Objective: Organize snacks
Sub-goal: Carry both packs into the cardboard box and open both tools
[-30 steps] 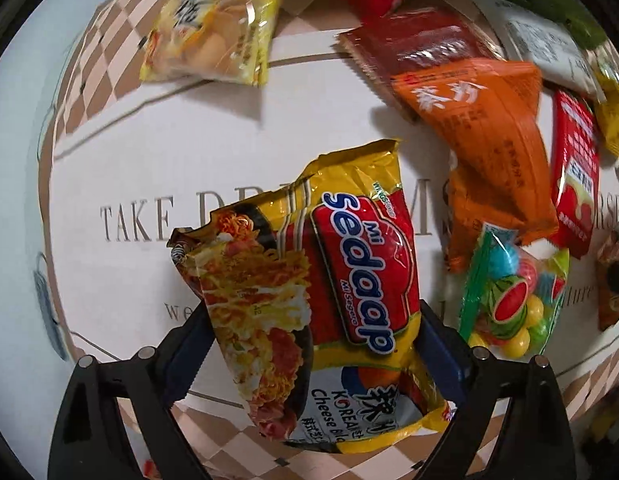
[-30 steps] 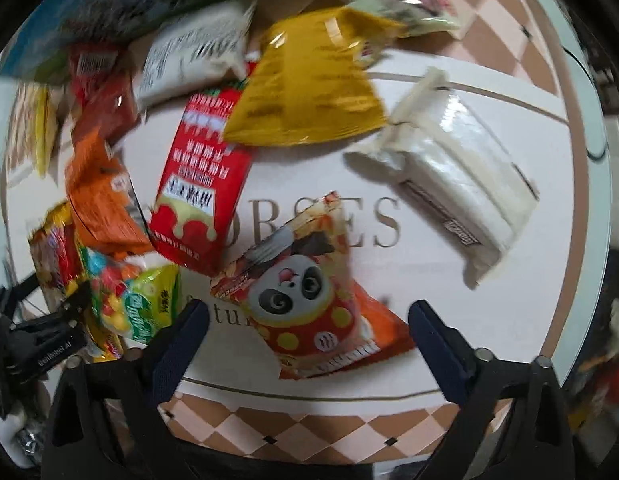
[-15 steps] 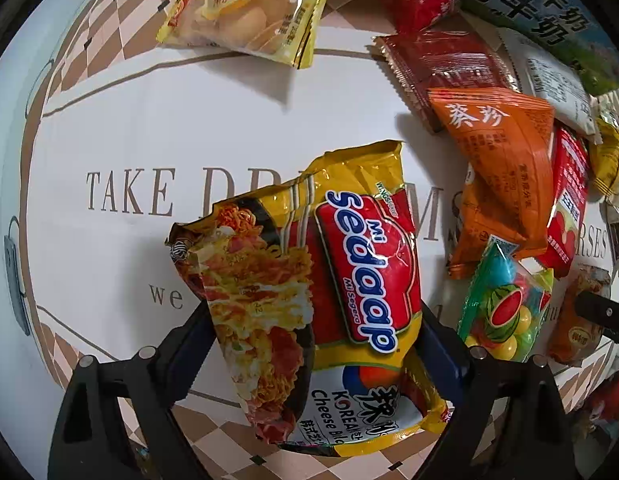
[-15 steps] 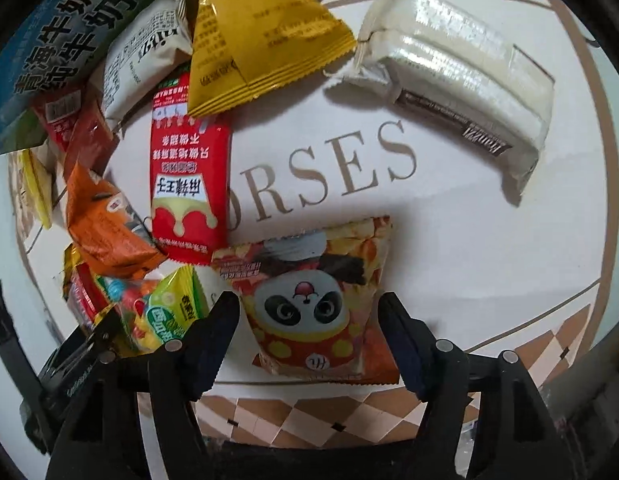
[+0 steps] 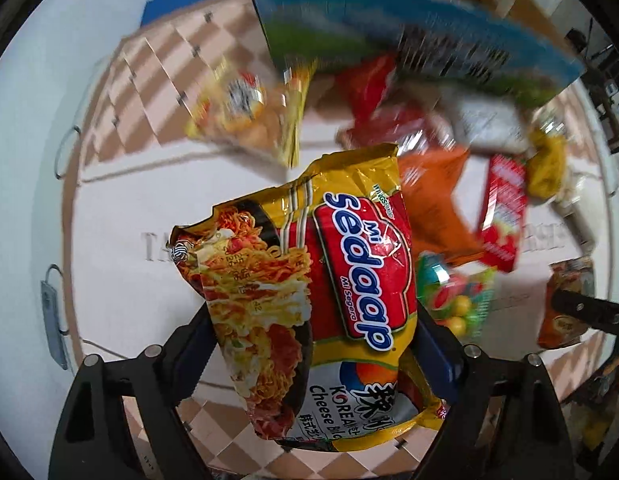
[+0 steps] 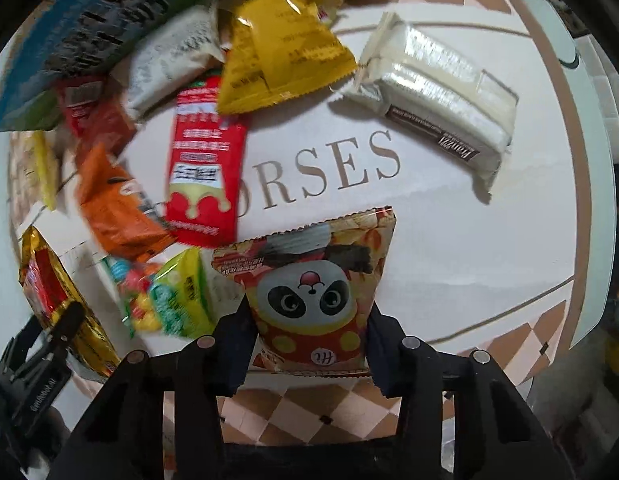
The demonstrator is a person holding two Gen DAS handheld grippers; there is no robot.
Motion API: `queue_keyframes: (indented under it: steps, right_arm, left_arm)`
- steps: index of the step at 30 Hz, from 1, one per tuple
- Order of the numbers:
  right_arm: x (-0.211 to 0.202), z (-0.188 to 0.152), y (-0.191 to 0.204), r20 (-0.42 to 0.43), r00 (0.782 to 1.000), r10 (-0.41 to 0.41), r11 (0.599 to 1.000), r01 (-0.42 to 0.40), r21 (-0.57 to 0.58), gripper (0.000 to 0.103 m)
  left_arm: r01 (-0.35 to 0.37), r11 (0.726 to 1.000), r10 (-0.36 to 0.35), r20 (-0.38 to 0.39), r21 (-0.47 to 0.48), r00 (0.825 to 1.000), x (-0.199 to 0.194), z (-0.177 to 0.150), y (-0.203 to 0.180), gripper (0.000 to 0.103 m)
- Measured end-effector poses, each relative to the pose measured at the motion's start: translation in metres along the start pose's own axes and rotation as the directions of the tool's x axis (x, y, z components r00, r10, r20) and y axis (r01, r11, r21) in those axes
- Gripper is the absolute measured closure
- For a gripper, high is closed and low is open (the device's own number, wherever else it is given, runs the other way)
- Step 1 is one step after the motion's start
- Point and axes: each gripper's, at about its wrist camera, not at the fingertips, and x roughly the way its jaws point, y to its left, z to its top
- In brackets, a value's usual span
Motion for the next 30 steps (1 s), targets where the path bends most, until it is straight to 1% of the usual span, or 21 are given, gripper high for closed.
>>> queue_keyframes:
  steps: [3, 5, 6, 8, 10, 11, 12, 13, 14, 15, 16, 17, 19, 21, 22, 23, 24, 26, 27, 28, 30]
  right_arm:
    - [-0.033, -0.004, -0.002, 0.039, 0.997, 0.061, 0.998, -0.060, -0.027, 0.053]
    - [-0.062, -0.007, -0.002, 0.075, 0.991, 0.109, 0.993, -0.106, -0.046, 0.053]
    - [-0.075, -0.001, -0.002, 0.089, 0.987, 0.135, 0.990, -0.131, -0.054, 0.053]
    - [-0.113, 0.025, 0.003, 0.128, 0.976, 0.178, 0.982, -0.168, -0.085, 0.053]
    - [-0.153, 0.044, 0.004, 0.176, 0.960, 0.219, 0.972, -0.199, -0.127, 0.053]
    - [-0.163, 0.069, 0.011, 0.191, 0.953, 0.237, 0.967, -0.211, -0.143, 0.053]
    - [-0.171, 0.085, 0.022, 0.210, 0.944, 0.255, 0.961, -0.224, -0.162, 0.053]
    - [-0.179, 0.096, 0.026, 0.227, 0.937, 0.266, 0.957, -0.228, -0.179, 0.053]
    - [-0.190, 0.107, 0.032, 0.248, 0.931, 0.267, 0.955, -0.221, -0.198, 0.053]
    - [-0.196, 0.121, 0.042, 0.270, 0.926, 0.263, 0.954, -0.208, -0.214, 0.053]
    - [-0.198, 0.132, 0.052, 0.285, 0.923, 0.258, 0.954, -0.196, -0.227, 0.053]
    - [-0.203, 0.147, 0.058, 0.297, 0.921, 0.252, 0.953, -0.182, -0.242, 0.053]
    - [-0.200, 0.179, 0.074, 0.303, 0.921, 0.244, 0.953, -0.169, -0.251, 0.053]
    - [-0.196, 0.207, 0.084, 0.290, 0.927, 0.239, 0.952, -0.165, -0.258, 0.053]
    - [-0.196, 0.220, 0.088, 0.286, 0.930, 0.233, 0.953, -0.159, -0.259, 0.053]
    - [-0.191, 0.233, 0.094, 0.279, 0.934, 0.221, 0.953, -0.146, -0.267, 0.053]
    - [-0.187, 0.243, 0.098, 0.274, 0.938, 0.214, 0.953, -0.139, -0.269, 0.053]
    - [-0.169, 0.267, 0.108, 0.251, 0.948, 0.197, 0.953, -0.125, -0.276, 0.053]
    - [-0.148, 0.286, 0.109, 0.240, 0.953, 0.187, 0.954, -0.118, -0.276, 0.053]
    - [-0.138, 0.304, 0.115, 0.229, 0.958, 0.175, 0.956, -0.109, -0.273, 0.053]
    - [-0.119, 0.327, 0.122, 0.208, 0.966, 0.155, 0.957, -0.094, -0.274, 0.053]
  left_arm:
    - [0.038, 0.999, -0.037, 0.055, -0.009, 0.998, -0.039, 0.002, 0.016, 0.014]
    - [0.077, 0.997, -0.075, 0.106, -0.012, 0.991, -0.071, 0.013, 0.026, 0.014]
    - [0.092, 0.996, -0.090, 0.133, -0.011, 0.987, -0.083, 0.020, 0.026, 0.014]
    - [0.127, 0.992, -0.124, 0.181, -0.005, 0.976, -0.107, 0.038, 0.031, 0.014]
    - [0.164, 0.986, -0.161, 0.211, 0.003, 0.964, -0.124, 0.061, 0.018, 0.014]
    - [0.176, 0.984, -0.173, 0.221, 0.005, 0.960, -0.131, 0.073, 0.000, 0.014]
    - [0.188, 0.982, -0.185, 0.234, 0.013, 0.954, -0.134, 0.091, 0.002, 0.014]
    - [0.190, 0.982, -0.187, 0.241, 0.013, 0.952, -0.132, 0.109, -0.006, 0.014]
    - [0.184, 0.983, -0.183, 0.249, 0.020, 0.951, -0.132, 0.128, -0.002, 0.014]
    - [0.178, 0.984, -0.179, 0.247, 0.028, 0.952, -0.127, 0.139, -0.015, 0.014]
    - [0.173, 0.985, -0.174, 0.240, 0.025, 0.955, -0.122, 0.164, -0.023, 0.014]
    - [0.168, 0.986, -0.168, 0.236, 0.019, 0.957, -0.126, 0.176, -0.032, 0.013]
    - [0.164, 0.986, -0.164, 0.215, 0.017, 0.963, -0.114, 0.208, -0.050, 0.013]
    - [0.167, 0.986, -0.169, 0.178, 0.025, 0.969, -0.095, 0.238, -0.056, 0.013]
    - [0.174, 0.984, -0.176, 0.159, 0.028, 0.971, -0.105, 0.252, -0.079, 0.013]
    - [0.178, 0.983, -0.181, 0.141, 0.034, 0.973, -0.108, 0.260, -0.087, 0.013]
    - [0.183, 0.982, -0.186, 0.115, 0.040, 0.976, -0.105, 0.277, -0.101, 0.013]
    - [0.186, 0.981, -0.189, 0.080, 0.052, 0.979, -0.087, 0.291, -0.103, 0.013]
    - [0.185, 0.981, -0.189, 0.063, 0.053, 0.980, -0.084, 0.303, -0.112, 0.013]
    - [0.184, 0.982, -0.186, 0.051, 0.053, 0.981, -0.079, 0.310, -0.115, 0.013]
    - [0.184, 0.982, -0.185, 0.021, 0.051, 0.983, -0.066, 0.324, -0.120, 0.013]
